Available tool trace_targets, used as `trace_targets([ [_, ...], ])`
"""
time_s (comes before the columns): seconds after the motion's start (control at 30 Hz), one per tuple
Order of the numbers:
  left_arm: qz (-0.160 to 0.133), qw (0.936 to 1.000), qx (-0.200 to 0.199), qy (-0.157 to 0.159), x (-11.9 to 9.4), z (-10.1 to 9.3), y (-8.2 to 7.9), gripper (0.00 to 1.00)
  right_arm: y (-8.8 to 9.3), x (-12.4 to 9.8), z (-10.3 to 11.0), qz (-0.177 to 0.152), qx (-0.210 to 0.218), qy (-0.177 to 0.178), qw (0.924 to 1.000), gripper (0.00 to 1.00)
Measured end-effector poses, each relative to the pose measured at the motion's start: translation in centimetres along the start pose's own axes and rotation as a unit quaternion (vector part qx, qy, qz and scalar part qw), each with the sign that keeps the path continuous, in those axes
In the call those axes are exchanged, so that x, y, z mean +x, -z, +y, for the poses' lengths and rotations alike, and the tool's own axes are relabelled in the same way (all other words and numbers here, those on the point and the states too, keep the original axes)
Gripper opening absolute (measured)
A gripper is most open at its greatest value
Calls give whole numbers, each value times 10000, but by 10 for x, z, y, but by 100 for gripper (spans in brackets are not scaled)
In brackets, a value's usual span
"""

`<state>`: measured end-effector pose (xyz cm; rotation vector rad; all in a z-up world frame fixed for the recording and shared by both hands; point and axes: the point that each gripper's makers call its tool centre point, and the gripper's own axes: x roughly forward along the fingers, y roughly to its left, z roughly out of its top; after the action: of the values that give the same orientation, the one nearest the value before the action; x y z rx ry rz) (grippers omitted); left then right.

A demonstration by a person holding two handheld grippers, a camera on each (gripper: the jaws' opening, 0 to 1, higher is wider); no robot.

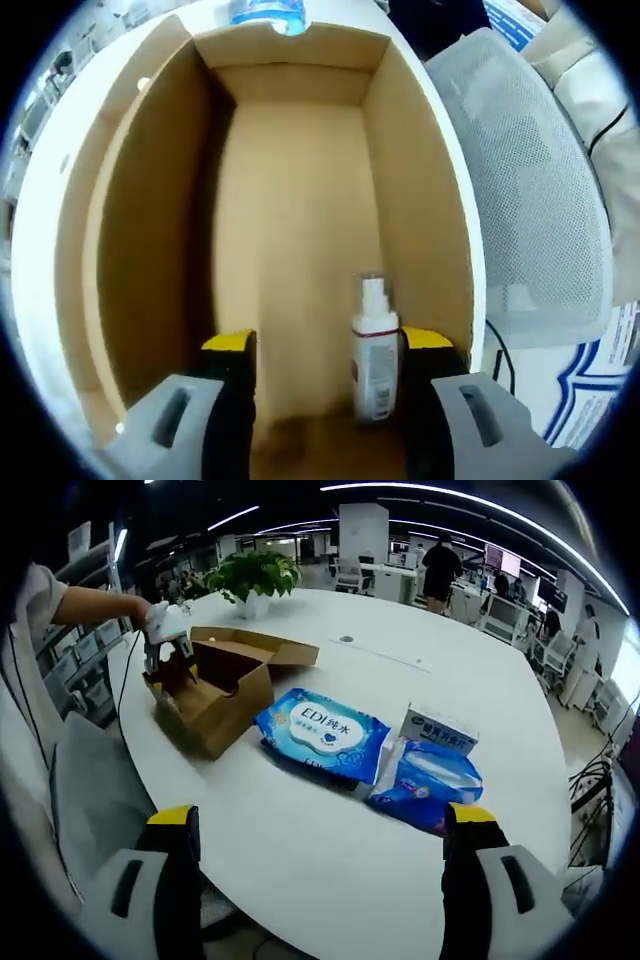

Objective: Operate the shoe box by opening the lid, removing the specified soft item, and placing it in the target area until the item is outside and the box remains undamaged.

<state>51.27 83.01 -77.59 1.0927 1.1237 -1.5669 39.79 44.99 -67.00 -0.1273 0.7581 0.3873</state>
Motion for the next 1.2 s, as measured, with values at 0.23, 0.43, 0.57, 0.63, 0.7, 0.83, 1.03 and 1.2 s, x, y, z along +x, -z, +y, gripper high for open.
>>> trace_targets([
  [0.23, -75, 9997, -100, -224, -3, 11, 1, 53, -2, 0, -2, -5, -17, -4, 10000, 96],
  [0.43, -102, 9993, -250, -277, -5, 11, 4, 54, -1, 0, -2, -2, -7, -13, 10000, 96],
  [0.57, -48, 9991, -287, -294, -4, 8, 10, 53, -1, 2, 0, 16, -25, -48, 10000, 96],
  [0.63, -34, 9990, -315, -317, -4, 7, 13, 52, -2, 3, 2, -2, -38, -73, 10000, 96],
  [0.7, -79, 9990, -291, -344, -4, 6, 14, 49, -5, 4, 3, -42, -72, -90, 9999, 96],
  [0.83, -152, 9987, -306, -385, -5, 3, 14, 45, -9, 5, 6, -78, -124, -133, 9998, 95],
  [1.03, -220, 9986, -294, -382, -4, -4, 15, 36, -13, 5, 9, -129, -150, -183, 9996, 94],
  [1.2, -144, 9989, -216, -392, -4, -9, 21, 31, -16, 8, 13, -150, -179, -245, 9994, 94],
])
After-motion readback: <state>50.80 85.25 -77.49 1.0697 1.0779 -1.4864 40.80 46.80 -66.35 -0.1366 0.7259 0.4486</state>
